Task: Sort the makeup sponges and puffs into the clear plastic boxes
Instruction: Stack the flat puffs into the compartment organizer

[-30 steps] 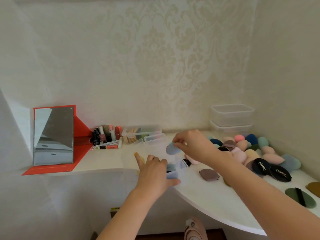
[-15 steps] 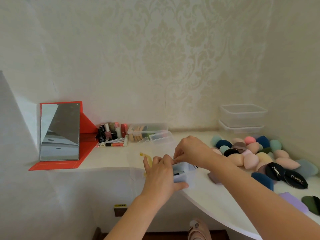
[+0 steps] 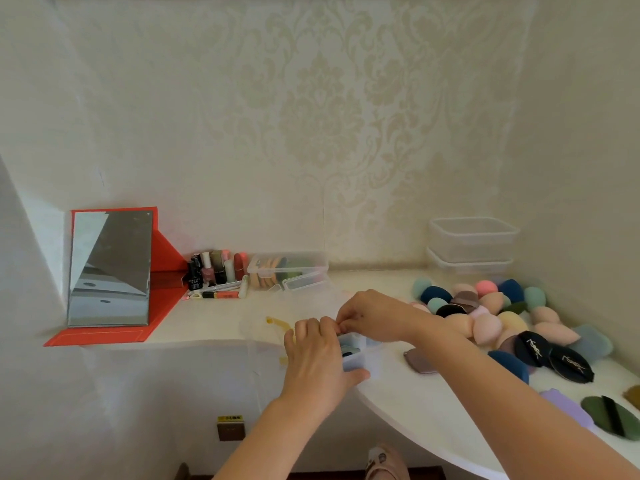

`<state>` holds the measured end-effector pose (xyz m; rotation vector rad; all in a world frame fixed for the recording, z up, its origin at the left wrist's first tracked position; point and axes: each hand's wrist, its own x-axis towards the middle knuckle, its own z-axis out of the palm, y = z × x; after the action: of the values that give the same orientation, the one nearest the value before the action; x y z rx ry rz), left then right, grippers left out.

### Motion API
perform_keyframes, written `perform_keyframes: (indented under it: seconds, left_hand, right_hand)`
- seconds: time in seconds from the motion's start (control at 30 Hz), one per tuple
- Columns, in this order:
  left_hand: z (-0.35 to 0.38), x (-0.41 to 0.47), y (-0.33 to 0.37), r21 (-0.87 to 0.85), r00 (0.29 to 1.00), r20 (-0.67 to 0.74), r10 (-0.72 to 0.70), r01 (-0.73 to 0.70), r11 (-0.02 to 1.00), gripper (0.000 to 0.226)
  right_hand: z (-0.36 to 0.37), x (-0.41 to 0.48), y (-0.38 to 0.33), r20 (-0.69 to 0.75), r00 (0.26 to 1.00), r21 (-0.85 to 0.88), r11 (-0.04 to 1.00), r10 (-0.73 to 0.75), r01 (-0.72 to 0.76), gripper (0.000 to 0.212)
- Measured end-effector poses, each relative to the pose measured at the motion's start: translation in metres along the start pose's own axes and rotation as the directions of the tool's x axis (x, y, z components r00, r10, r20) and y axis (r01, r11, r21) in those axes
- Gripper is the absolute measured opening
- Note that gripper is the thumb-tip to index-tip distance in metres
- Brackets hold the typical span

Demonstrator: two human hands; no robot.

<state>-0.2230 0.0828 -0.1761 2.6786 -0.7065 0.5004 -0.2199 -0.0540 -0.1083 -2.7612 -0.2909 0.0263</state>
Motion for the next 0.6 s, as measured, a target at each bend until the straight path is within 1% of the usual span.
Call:
perform_keyframes:
  seconds: [0.07,0.1,0.2,0.23,0.3,0.37,0.4,0.43,0.47,0.5,0.53,0.6]
  left_hand:
    - [-0.001,0.002,0.001,0.036,0.998,-0.055,0.037,-0.035,0.999,0.069]
    - [-0.001,0.003,0.002,0.055,0.997,-0.056,0.053,-0.050,0.997,0.069]
    - [-0.003,0.005,0.003,0.070,0.998,0.039,0.047,-0.050,0.996,0.065]
    - [-0.004,0.005,0.004,0.064,0.998,0.056,0.043,-0.047,0.997,0.064]
    - [-0.005,0.005,0.005,0.056,0.997,0.060,0.046,-0.050,0.997,0.065]
    - [-0.006,0.005,0.006,0.037,0.997,0.060,0.040,-0.042,0.998,0.069]
    - [-0.005,0.005,0.006,0.024,0.998,0.062,0.033,-0.035,0.999,0.071]
    - [-0.005,0.006,0.006,0.015,0.997,0.070,0.029,-0.030,0.999,0.072]
    - [-0.004,0.006,0.007,0.019,0.996,0.080,0.028,-0.029,0.999,0.071]
    - [-0.003,0.006,0.007,0.034,0.995,0.093,0.028,-0.031,0.999,0.069]
    - [-0.003,0.006,0.008,0.049,0.994,0.104,0.026,-0.032,0.998,0.067]
    - [-0.003,0.006,0.009,0.056,0.993,0.118,0.021,-0.028,0.998,0.065]
  right_hand:
    - [-0.003,-0.004,0.000,-0.012,1.000,0.008,1.000,0.010,-0.010,0.025]
    - [-0.003,-0.007,0.001,-0.015,1.000,0.012,1.000,0.013,-0.013,0.025]
    - [-0.005,-0.019,0.002,-0.018,0.999,0.060,0.998,0.034,-0.033,0.025]
    - [-0.008,-0.023,0.004,-0.043,0.998,0.117,0.992,0.051,-0.045,0.024]
    - [-0.018,-0.035,0.010,-0.156,0.982,0.194,0.978,0.109,-0.078,0.023]
    - [-0.033,-0.046,0.026,-0.327,0.922,0.168,0.973,0.205,-0.157,0.025]
    - [-0.041,-0.052,0.038,-0.397,0.874,0.158,0.959,0.279,-0.234,0.027]
    - [-0.049,-0.057,0.052,-0.437,0.817,0.166,0.927,0.376,-0.337,0.027]
    - [-0.055,-0.063,0.067,-0.462,0.758,0.164,0.884,0.462,-0.439,0.027]
    - [-0.058,-0.070,0.083,-0.450,0.708,0.149,0.828,0.544,-0.541,0.026]
    - [-0.060,-0.079,0.097,-0.432,0.669,0.099,0.769,0.605,-0.632,0.025]
    - [-0.060,-0.100,0.122,-0.402,0.607,0.014,0.667,0.686,-0.745,0.023]
